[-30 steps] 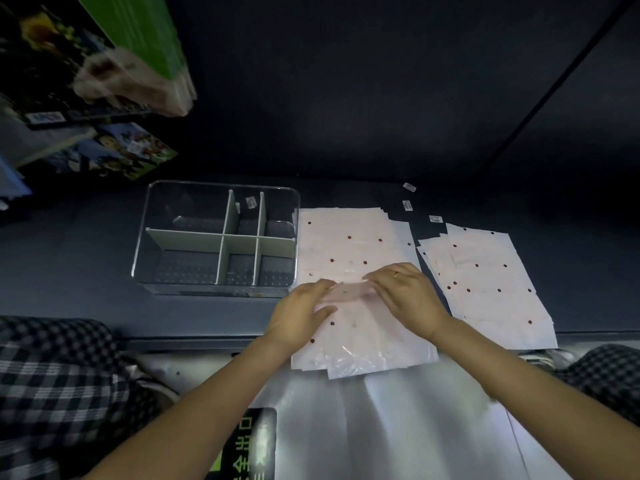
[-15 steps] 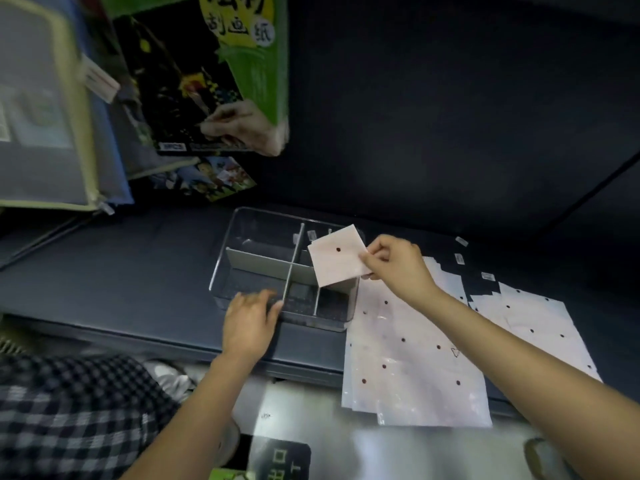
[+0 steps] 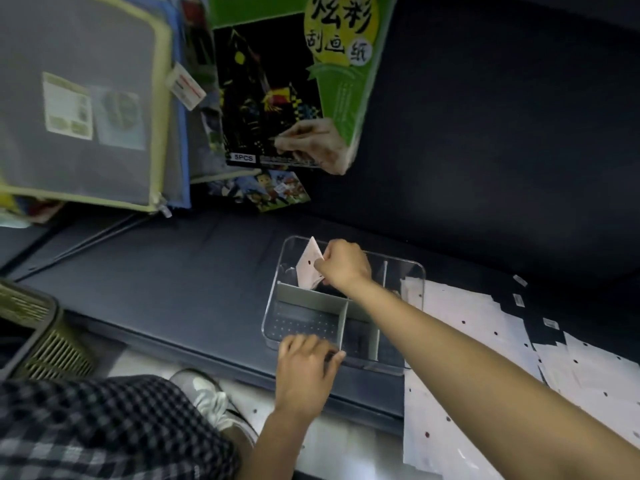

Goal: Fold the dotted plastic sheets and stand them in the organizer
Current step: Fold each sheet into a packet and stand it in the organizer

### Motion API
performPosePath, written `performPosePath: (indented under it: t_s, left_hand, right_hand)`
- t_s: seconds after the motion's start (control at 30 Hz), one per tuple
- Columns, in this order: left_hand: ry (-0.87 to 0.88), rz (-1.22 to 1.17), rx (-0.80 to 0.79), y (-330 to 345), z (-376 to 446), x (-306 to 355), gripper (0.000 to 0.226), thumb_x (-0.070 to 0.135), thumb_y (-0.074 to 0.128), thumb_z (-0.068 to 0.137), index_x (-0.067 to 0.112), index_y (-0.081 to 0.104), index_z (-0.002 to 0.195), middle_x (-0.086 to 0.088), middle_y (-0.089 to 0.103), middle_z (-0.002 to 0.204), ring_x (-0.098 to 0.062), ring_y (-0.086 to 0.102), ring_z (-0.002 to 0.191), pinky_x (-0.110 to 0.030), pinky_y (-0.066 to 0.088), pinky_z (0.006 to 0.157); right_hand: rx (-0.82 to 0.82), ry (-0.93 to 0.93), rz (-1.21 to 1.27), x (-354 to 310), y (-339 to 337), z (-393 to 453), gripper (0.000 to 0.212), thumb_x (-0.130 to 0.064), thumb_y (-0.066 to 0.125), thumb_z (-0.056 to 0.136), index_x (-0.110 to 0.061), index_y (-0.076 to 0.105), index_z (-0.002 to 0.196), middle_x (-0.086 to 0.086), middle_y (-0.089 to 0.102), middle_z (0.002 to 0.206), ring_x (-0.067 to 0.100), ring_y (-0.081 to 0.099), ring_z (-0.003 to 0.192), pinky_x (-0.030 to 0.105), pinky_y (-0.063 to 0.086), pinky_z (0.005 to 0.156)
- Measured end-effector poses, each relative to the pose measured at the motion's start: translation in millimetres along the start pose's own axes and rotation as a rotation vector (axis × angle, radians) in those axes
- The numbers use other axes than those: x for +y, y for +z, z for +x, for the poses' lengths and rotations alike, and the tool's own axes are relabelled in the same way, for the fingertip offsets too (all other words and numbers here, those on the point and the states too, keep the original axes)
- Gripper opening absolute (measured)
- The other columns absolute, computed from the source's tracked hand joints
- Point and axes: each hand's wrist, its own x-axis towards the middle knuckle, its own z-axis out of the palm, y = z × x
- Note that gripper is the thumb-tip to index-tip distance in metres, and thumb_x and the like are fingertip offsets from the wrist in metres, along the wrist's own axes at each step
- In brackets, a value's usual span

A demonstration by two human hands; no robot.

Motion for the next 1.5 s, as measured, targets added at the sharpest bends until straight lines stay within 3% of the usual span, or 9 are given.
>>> performPosePath:
  t_s: [0.13,0.33,0.43,0.57,0.83,1.03,1.3,1.43,1.5]
  left_hand:
    - [0.003,-0.026,0.079,4.8,0.8,3.2,0.021,0.044,0.063,0.086,0.027,0.068,0.074,0.012,0.064,0.072,-0.013,0.057,0.074,-0.027,0.030,0.087]
    - [-0.023,-0.087,0.115,4.6,0.9,5.6,0.043,0.051,0.035,0.088,0.027,0.068,0.077,0.011,0.064,0.075,-0.014,0.057,0.079,-0.029,0.028,0.094]
    - [-0.017,-0.079,0.110,3.5,0.2,5.7,0.043,0.050,0.032,0.086,0.026,0.067,0.078,0.009,0.064,0.075,-0.015,0.057,0.078,-0.029,0.027,0.095]
    - [-0.026,-0.082,0.097,1.7,-0.2,5.9,0.045,0.051,0.031,0.087,0.025,0.067,0.081,0.009,0.064,0.077,-0.015,0.056,0.080,-0.027,0.026,0.096]
    - [-0.034,-0.049,0.020,1.9,0.4,5.0,0.054,0.059,0.023,0.087,0.027,0.067,0.090,0.012,0.064,0.086,-0.012,0.054,0.091,-0.028,0.023,0.102]
    - [-0.043,-0.062,0.088,4.6,0.8,5.5,0.028,0.053,0.061,0.082,0.026,0.066,0.076,0.011,0.064,0.074,-0.014,0.057,0.078,-0.028,0.027,0.094]
    - [-0.062,-0.143,0.181,-5.1,5.4,27.2,0.022,0.038,0.063,0.087,0.017,0.065,0.082,0.000,0.061,0.085,-0.024,0.054,0.086,-0.037,0.036,0.082]
    - [0.224,-0.167,0.157,-4.2,2.6,66.3,0.017,0.026,0.071,0.083,0.010,0.066,0.079,-0.004,0.061,0.082,-0.026,0.056,0.079,-0.038,0.046,0.071]
    - [0.376,-0.190,-0.016,6.1,-5.3,88.1,0.018,0.028,0.070,0.084,0.011,0.067,0.085,-0.003,0.063,0.087,-0.023,0.057,0.082,-0.036,0.049,0.071]
  right_hand:
    - [-0.032,0.063,-0.023,-16.8,21.7,9.1,0.015,-0.026,0.057,0.083,-0.012,0.062,0.081,0.008,0.069,0.090,0.029,0.064,0.088,0.029,0.045,0.065]
    - [-0.002,0.059,-0.007,-30.7,45.8,9.5,0.025,-0.035,0.050,0.089,-0.013,0.062,0.090,0.010,0.067,0.102,0.032,0.062,0.095,0.031,0.044,0.070]
    - [-0.020,0.022,0.063,-33.4,51.3,4.7,0.046,-0.052,0.040,0.094,-0.012,0.064,0.092,0.011,0.068,0.099,0.032,0.061,0.096,0.037,0.047,0.080]
    - [-0.084,-0.011,0.139,-27.0,55.8,-2.2,0.045,-0.049,0.030,0.098,-0.019,0.061,0.085,0.013,0.068,0.102,0.034,0.058,0.102,0.043,0.045,0.091]
    - [-0.154,-0.020,0.148,-18.0,52.5,1.0,0.048,-0.056,0.028,0.096,-0.020,0.054,0.078,0.011,0.066,0.103,0.032,0.058,0.100,0.036,0.041,0.076]
    - [-0.082,-0.030,0.181,-0.4,36.4,-4.5,0.047,-0.051,0.033,0.097,-0.016,0.058,0.076,0.011,0.065,0.088,0.032,0.060,0.090,0.035,0.044,0.073]
    - [0.110,-0.215,0.299,107.3,-27.5,-70.3,0.017,-0.030,0.056,0.093,-0.021,0.067,0.101,-0.007,0.069,0.095,0.009,0.062,0.088,0.023,0.046,0.078]
    - [0.055,-0.154,0.119,206.6,-45.7,-128.0,0.020,-0.028,0.059,0.091,-0.019,0.064,0.108,-0.005,0.067,0.104,0.010,0.061,0.091,0.024,0.050,0.082]
    - [-0.043,-0.097,0.003,255.6,-46.7,-161.0,0.028,-0.031,0.062,0.089,-0.019,0.061,0.115,-0.005,0.063,0.112,0.010,0.058,0.098,0.024,0.048,0.087]
